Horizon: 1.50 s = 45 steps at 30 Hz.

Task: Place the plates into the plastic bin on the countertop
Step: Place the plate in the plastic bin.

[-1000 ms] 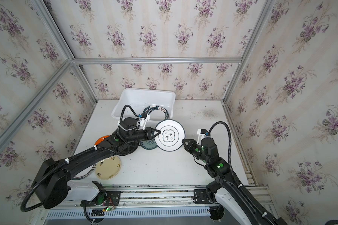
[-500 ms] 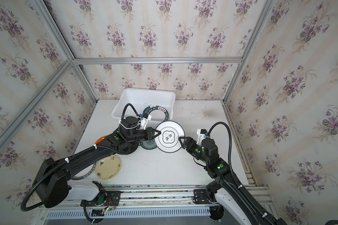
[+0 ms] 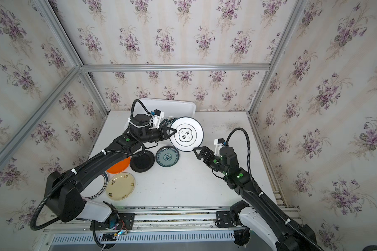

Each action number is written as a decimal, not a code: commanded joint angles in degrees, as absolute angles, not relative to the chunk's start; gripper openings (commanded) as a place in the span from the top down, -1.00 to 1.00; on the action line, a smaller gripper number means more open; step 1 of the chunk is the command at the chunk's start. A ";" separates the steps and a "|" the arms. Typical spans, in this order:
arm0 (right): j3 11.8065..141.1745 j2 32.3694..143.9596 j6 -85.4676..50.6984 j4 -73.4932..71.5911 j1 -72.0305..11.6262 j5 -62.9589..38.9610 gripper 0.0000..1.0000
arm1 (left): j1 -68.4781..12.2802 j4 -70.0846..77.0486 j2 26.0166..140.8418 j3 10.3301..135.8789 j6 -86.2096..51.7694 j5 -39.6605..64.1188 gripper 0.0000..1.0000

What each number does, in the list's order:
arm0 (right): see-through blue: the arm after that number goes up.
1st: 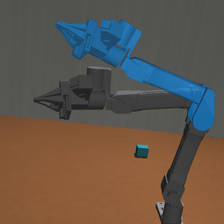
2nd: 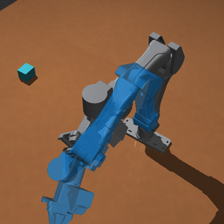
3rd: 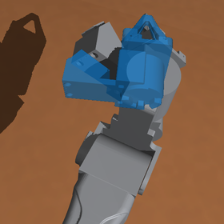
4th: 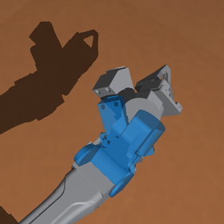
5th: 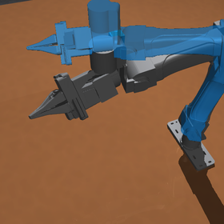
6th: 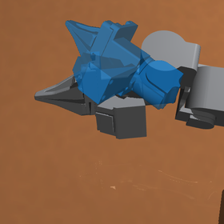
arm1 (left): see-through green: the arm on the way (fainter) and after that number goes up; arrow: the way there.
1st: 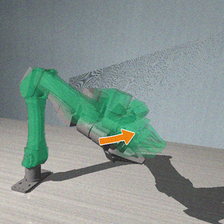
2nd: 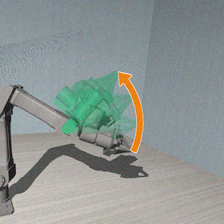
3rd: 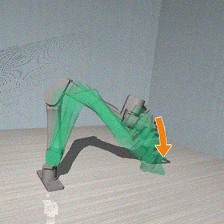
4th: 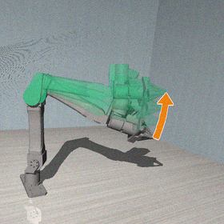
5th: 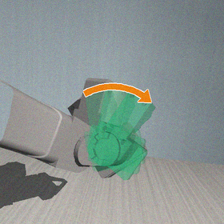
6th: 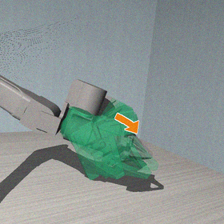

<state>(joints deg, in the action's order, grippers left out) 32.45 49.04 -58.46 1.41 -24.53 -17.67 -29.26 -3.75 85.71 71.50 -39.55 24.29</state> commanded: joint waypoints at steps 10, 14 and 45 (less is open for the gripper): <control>35.66 49.67 -51.97 3.22 -24.52 -15.27 -0.99 | -20.25 -6.42 97.87 83.16 -38.41 24.64 1.00; 34.00 48.18 -52.39 3.11 -24.52 -14.32 -0.99 | -17.62 -8.77 101.43 86.45 -36.46 24.18 1.00; 29.80 44.49 -55.20 3.75 -24.52 -9.89 -0.95 | -16.56 -29.79 124.69 108.60 -27.45 10.41 0.96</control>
<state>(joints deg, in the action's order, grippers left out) 29.85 44.91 -55.66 3.66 -24.53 -11.27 -16.56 -30.33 123.76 107.68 -27.99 10.87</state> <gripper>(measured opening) 0.977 0.100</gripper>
